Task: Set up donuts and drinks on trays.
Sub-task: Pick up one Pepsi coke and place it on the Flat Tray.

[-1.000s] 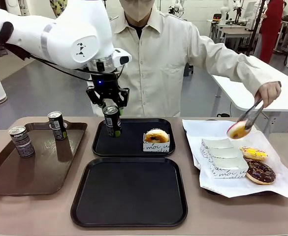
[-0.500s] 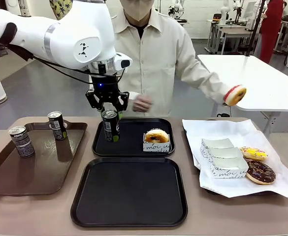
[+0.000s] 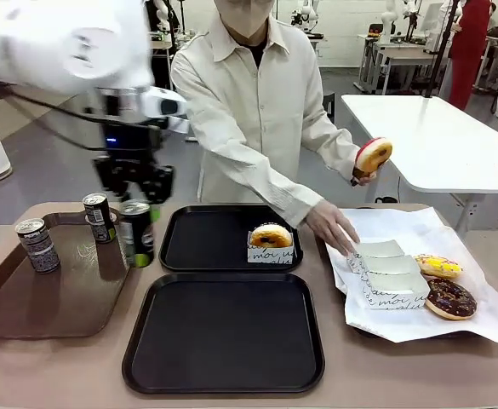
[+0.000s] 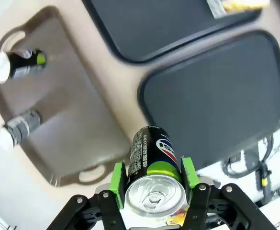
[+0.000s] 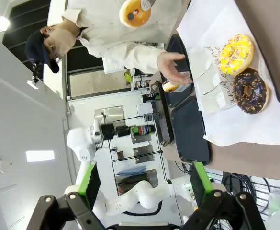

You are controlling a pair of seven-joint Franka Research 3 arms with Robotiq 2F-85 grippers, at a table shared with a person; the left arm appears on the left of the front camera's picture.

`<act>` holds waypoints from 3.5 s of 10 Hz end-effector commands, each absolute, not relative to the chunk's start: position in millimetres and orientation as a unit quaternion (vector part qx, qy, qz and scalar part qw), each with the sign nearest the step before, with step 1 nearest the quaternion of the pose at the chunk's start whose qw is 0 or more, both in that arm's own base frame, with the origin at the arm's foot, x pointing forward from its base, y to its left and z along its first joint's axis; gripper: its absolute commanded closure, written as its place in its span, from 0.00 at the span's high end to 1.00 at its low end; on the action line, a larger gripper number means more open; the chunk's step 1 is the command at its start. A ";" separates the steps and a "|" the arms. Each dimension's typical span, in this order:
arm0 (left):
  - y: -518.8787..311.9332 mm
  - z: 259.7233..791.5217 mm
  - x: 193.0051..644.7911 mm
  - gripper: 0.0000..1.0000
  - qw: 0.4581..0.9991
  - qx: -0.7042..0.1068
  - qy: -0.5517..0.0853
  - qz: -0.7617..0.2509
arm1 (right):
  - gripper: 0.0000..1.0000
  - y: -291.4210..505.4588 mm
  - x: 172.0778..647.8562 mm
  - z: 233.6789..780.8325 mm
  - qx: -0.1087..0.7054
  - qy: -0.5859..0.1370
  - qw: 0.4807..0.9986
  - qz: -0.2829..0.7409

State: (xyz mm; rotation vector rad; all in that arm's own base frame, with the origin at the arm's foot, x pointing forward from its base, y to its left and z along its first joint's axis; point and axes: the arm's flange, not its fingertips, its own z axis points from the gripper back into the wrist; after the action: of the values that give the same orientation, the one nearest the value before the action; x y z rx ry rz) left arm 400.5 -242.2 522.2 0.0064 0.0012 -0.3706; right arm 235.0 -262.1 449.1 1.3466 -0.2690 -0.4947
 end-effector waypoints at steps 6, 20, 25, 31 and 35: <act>-179.1 525.9 365.2 0.57 0.987 -0.015 -0.017 -0.156 | 1.00 -261.7 234.7 449.5 0.618 -0.122 0.743 -0.225; -269.2 483.2 498.4 0.57 0.986 -0.035 -0.059 -0.152 | 1.00 -261.7 234.7 449.5 0.618 -0.122 0.743 -0.225; -139.7 538.4 321.5 0.57 0.967 -0.090 -0.053 -0.234 | 1.00 -261.7 234.7 449.5 0.618 -0.122 0.743 -0.225; -143.0 535.3 322.3 0.57 0.970 -0.061 -0.058 -0.226 | 1.00 -261.7 234.7 449.5 0.618 -0.122 0.743 -0.225; -186.8 523.2 359.8 0.57 0.982 -0.012 -0.095 -0.160 | 1.00 -261.7 234.7 449.5 0.618 -0.122 0.743 -0.225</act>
State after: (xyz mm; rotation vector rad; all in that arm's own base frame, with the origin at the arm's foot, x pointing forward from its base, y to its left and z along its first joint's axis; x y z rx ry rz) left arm 342.0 -170.0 520.9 -0.0767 -0.1764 -0.3743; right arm 235.0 -262.1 449.1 1.3468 -0.2689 -0.4944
